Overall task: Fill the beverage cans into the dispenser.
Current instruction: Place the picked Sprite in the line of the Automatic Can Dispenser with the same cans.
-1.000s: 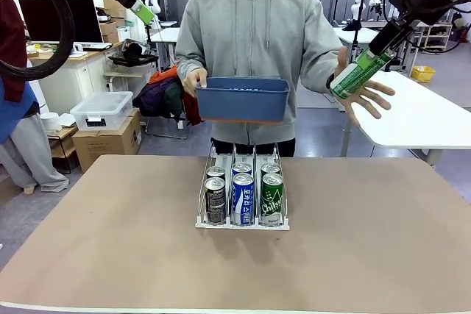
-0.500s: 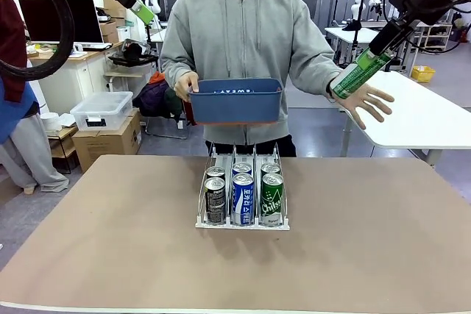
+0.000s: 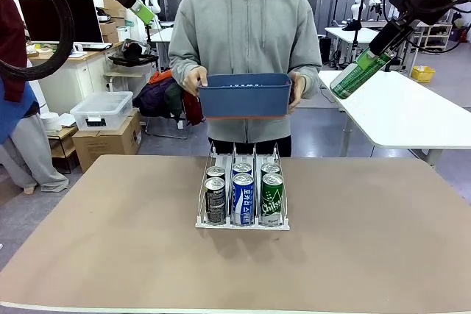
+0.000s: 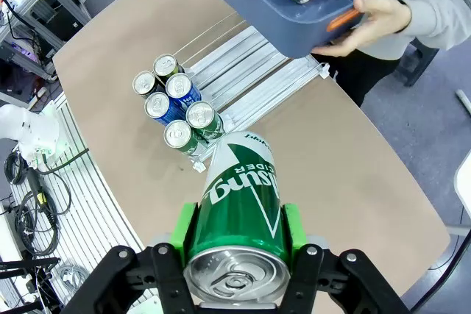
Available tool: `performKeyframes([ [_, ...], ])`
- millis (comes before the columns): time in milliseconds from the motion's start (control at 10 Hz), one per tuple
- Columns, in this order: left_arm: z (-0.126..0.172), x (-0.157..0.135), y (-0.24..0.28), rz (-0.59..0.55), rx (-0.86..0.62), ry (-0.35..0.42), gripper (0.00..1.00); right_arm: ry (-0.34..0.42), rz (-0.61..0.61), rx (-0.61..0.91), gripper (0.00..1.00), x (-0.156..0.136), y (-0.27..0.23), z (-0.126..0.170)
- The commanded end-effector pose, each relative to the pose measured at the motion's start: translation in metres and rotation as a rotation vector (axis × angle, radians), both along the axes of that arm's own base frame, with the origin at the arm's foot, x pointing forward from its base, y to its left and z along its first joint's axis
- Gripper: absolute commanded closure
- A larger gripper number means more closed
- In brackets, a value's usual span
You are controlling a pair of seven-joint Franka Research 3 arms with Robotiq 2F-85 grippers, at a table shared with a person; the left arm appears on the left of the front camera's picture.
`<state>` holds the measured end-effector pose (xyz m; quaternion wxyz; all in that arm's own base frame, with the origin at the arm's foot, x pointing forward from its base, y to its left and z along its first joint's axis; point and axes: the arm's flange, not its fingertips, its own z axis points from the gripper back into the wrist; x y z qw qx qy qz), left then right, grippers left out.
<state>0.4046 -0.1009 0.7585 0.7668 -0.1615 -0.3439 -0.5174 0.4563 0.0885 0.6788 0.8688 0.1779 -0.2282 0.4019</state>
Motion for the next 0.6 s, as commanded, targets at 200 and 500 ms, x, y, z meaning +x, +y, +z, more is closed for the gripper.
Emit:
performKeyframes([
  [200,-0.001,-0.002,0.001,-0.008,-0.019,0.017,0.0,0.123,-0.164,-0.019,0.43,-0.052,0.028,-0.001],
  [500,-0.001,-0.002,0.001,-0.008,-0.019,0.017,0.0,0.168,-0.073,-0.067,0.43,-0.089,0.059,-0.025],
])
